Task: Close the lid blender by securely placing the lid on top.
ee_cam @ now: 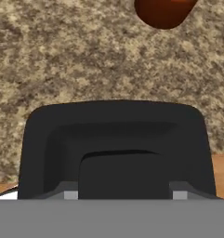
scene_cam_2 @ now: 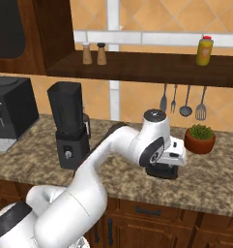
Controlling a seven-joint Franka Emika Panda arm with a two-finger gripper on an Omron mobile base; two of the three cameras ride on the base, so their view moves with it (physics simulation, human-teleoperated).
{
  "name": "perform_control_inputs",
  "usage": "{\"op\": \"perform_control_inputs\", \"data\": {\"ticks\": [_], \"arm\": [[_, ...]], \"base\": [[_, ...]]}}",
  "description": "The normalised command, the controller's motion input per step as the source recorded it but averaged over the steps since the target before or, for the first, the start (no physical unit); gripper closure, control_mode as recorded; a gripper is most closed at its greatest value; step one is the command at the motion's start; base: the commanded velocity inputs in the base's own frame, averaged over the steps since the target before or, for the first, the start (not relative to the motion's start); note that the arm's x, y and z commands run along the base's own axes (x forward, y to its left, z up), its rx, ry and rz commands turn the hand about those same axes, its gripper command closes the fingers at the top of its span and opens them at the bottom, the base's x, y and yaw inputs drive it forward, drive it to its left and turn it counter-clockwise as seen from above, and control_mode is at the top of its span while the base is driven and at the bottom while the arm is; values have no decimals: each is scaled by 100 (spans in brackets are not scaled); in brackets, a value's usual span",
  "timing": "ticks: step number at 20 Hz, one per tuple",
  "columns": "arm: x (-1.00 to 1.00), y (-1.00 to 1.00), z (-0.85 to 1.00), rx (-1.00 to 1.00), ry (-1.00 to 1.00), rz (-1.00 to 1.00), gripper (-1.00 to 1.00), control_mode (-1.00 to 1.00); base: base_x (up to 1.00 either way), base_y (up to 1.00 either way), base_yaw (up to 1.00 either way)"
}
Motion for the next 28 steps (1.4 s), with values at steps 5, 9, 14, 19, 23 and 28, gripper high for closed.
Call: {"op": "perform_control_inputs", "data": {"ticks": [5, 9, 14, 19, 23, 28], "arm": [[-8, 100, 93, 0, -2, 0, 100, -100], [-1, 100, 89, 0, -4, 0, 100, -100], [-1, 99, 82, 1, -8, 0, 100, -100], [0, 98, 61, 5, -17, 0, 100, -100], [0, 80, 72, 8, -13, 0, 100, -100], [0, 65, 74, 5, -8, 0, 100, -100]], "base": [[0, 0, 0], [0, 0, 0], [0, 0, 0], [0, 0, 0], [0, 0, 0], [0, 0, 0]]}}
